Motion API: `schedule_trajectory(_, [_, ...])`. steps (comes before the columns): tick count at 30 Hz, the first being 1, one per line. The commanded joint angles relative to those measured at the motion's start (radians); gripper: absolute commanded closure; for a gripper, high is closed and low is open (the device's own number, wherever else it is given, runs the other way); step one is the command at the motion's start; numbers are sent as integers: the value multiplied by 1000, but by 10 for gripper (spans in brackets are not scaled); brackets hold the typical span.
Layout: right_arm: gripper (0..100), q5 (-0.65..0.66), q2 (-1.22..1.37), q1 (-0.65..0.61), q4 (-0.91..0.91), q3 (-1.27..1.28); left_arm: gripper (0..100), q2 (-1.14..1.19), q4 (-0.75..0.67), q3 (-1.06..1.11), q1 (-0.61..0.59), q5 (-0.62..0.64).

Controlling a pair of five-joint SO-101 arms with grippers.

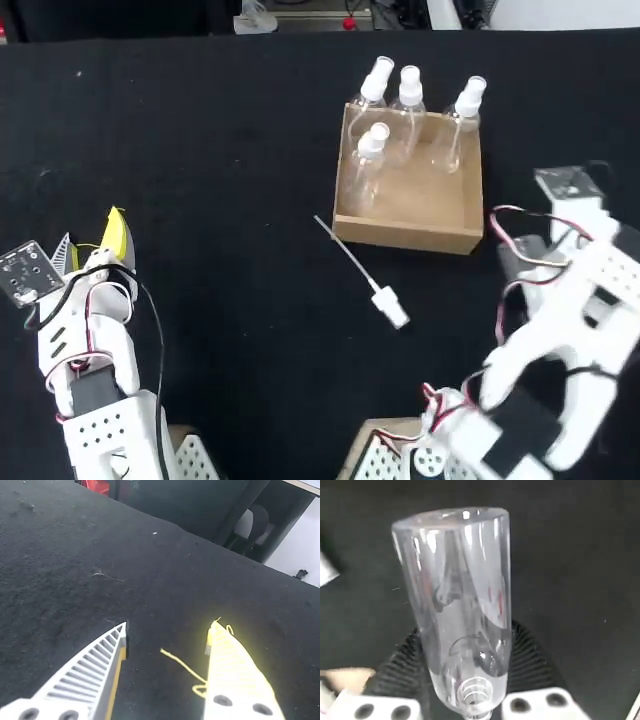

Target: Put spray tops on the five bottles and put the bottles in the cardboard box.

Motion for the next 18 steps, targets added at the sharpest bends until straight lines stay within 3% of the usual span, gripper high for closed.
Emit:
schedule_trajectory(1, [986, -18, 117, 78, -144, -7, 748, -12, -26, 21, -1, 3])
schedule_trajectory(5, [986, -169, 282, 120, -215, -104, 748, -12, -25, 21, 19, 0])
schedule_trajectory(10, [958, -296, 461, 130, -92, -302, 748, -12, -21, 21, 35, -2])
schedule_trajectory(14, [834, -319, 604, 126, 61, -455, 748, -12, -21, 21, 35, -2])
schedule_trajectory(18, [816, -279, 711, 124, 147, -562, 748, -12, -21, 21, 35, -2])
